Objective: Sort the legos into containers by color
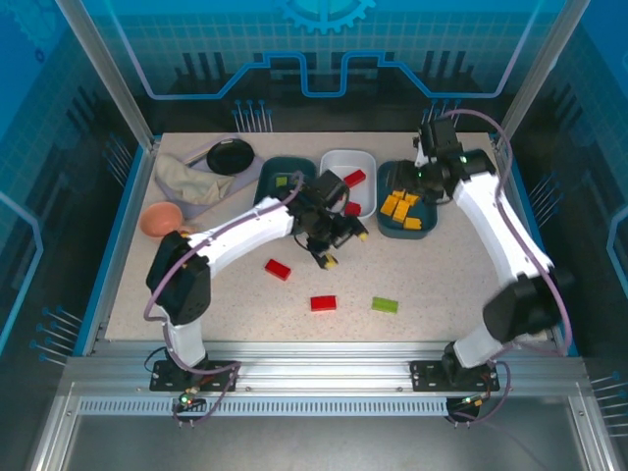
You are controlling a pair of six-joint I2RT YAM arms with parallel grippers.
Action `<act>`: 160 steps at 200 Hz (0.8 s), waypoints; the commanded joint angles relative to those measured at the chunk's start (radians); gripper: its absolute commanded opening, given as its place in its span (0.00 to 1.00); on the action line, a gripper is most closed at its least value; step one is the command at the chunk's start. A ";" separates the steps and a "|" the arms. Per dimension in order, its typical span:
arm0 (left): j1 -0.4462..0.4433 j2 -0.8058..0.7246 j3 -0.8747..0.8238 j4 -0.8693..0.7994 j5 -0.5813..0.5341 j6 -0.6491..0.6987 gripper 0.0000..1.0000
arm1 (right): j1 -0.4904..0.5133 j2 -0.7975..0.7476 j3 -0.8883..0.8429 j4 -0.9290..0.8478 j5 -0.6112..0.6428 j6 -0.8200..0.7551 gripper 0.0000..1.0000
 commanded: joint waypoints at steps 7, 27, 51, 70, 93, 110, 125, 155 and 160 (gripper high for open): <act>-0.098 0.037 -0.044 0.019 0.087 -0.398 0.86 | 0.083 -0.206 -0.186 -0.035 0.058 0.028 0.62; -0.158 0.067 -0.041 0.038 0.050 -0.540 0.84 | 0.146 -0.353 -0.274 -0.064 0.074 0.062 0.62; -0.212 0.109 -0.056 0.103 0.020 -0.679 0.83 | 0.171 -0.482 -0.326 -0.126 0.088 0.089 0.62; -0.240 0.156 -0.040 0.137 -0.005 -0.746 0.83 | 0.172 -0.552 -0.350 -0.151 0.084 0.087 0.63; -0.266 0.203 -0.029 0.180 -0.053 -0.822 0.83 | 0.173 -0.599 -0.353 -0.172 0.074 0.075 0.63; -0.276 0.240 -0.020 0.242 -0.090 -0.867 0.82 | 0.173 -0.616 -0.353 -0.175 0.060 0.063 0.63; -0.280 0.287 0.030 0.238 -0.110 -0.869 0.81 | 0.171 -0.626 -0.357 -0.176 0.049 0.056 0.63; -0.291 0.342 0.068 0.238 -0.139 -0.906 0.71 | 0.171 -0.638 -0.377 -0.173 0.020 0.051 0.64; -0.291 0.348 0.070 0.235 -0.145 -0.911 0.68 | 0.171 -0.640 -0.379 -0.174 0.016 0.053 0.64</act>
